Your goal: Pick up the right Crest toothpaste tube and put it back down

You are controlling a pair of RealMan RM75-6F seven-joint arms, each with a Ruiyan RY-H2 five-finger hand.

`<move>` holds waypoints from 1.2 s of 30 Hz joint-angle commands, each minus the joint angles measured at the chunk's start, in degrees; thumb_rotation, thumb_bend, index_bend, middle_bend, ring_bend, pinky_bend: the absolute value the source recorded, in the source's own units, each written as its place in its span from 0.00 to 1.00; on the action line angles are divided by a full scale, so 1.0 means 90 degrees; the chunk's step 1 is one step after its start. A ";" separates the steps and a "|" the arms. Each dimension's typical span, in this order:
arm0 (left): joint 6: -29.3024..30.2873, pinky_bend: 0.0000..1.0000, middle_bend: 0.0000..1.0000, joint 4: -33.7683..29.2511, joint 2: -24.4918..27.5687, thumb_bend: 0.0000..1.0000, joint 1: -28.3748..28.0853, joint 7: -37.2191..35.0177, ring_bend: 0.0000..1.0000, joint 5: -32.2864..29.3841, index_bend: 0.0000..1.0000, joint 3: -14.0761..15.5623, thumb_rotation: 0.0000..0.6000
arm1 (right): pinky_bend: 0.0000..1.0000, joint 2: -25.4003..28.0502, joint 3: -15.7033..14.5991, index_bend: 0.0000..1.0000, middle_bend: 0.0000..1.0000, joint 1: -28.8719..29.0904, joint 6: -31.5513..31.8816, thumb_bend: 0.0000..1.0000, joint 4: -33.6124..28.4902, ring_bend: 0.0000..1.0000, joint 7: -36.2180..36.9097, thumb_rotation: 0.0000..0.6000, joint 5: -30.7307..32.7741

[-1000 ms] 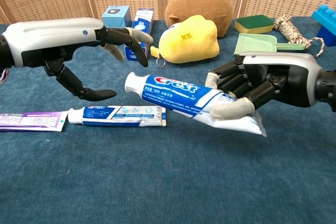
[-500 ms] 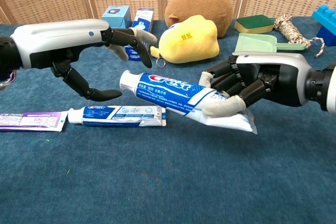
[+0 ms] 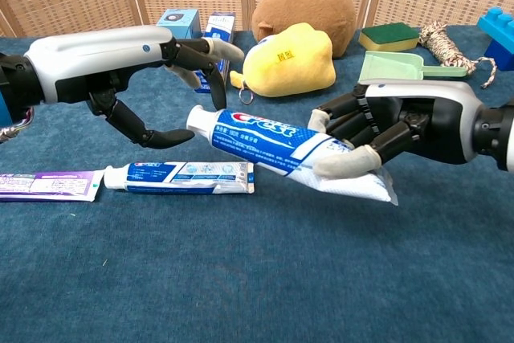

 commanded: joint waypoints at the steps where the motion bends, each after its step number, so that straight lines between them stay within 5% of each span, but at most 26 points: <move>1: 0.0003 0.19 0.07 0.0006 -0.0012 0.37 -0.0010 -0.0003 0.00 -0.0007 0.37 0.0004 1.00 | 0.73 0.0031 -0.0019 0.91 0.76 -0.0017 0.0024 0.48 -0.0010 0.73 0.0067 1.00 -0.0031; 19: 0.0045 0.19 0.07 -0.0002 0.0035 0.49 -0.0048 -0.0036 0.00 -0.0022 0.40 0.0032 1.00 | 0.73 0.0135 -0.0125 0.91 0.77 -0.0022 0.0094 0.48 0.0118 0.74 0.0584 1.00 -0.0269; 36: 0.0034 0.18 0.06 -0.0035 0.0036 0.42 -0.0064 -0.0081 0.00 -0.0025 0.36 0.0104 1.00 | 0.73 0.0020 0.0021 0.91 0.77 -0.0048 0.0221 0.48 0.0116 0.74 0.0448 1.00 0.0037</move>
